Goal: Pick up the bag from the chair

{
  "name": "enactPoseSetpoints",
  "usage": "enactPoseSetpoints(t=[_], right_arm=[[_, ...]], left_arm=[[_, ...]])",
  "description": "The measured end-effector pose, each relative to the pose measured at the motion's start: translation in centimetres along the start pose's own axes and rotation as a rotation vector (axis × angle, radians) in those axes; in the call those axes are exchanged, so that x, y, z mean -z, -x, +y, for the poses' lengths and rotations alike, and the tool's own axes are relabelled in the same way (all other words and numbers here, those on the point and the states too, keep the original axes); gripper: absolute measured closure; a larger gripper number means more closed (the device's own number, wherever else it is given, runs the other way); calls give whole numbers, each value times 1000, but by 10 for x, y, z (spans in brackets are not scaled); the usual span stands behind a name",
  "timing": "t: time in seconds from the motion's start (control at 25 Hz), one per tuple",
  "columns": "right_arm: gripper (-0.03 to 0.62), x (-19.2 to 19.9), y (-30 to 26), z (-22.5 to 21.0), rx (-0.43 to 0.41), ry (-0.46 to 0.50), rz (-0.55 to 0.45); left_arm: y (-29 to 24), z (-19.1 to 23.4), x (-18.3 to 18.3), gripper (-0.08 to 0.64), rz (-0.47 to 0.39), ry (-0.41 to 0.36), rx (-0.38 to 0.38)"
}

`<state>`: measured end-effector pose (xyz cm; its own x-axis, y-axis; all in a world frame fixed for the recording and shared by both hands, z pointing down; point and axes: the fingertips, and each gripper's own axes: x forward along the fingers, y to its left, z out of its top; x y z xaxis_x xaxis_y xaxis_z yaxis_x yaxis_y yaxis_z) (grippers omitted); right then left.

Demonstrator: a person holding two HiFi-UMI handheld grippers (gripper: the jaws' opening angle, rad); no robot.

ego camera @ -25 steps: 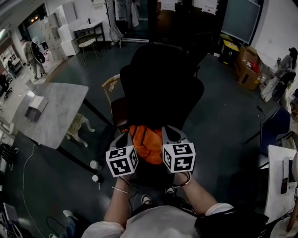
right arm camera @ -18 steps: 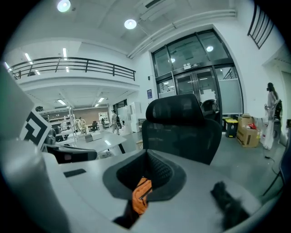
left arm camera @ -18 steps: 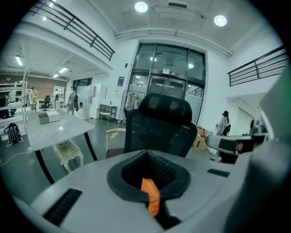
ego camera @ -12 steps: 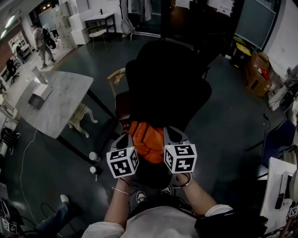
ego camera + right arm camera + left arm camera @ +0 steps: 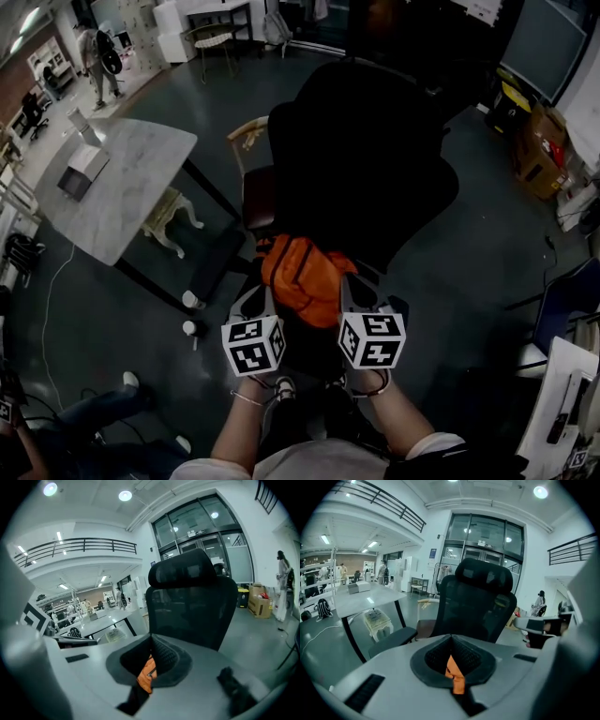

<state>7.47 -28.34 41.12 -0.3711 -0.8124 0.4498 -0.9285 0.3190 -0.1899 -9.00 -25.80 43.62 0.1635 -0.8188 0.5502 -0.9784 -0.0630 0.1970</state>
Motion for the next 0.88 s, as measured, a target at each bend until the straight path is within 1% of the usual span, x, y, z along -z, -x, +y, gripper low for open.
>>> enactPoseSetpoints(t=[0.16,0.44,0.56,0.76,0.88], right_arm=[[560,25,-14,-4,-2,-9,39],[560,84,-46,-14,8,-54,119],[560,108,-62,-17,9,-63,148],[560,160,-83,-21,15,-95,213],[560,192,-96,-28,27,-98,244]], left_arm=[[-14,8,25,548,40,17,-10],[-40,29,73,548,98,31,-35],[-56,38,93,548,115,48,-43],[-81,54,138,548,168,83,-47],[-96,61,165,548,198,96,-46]])
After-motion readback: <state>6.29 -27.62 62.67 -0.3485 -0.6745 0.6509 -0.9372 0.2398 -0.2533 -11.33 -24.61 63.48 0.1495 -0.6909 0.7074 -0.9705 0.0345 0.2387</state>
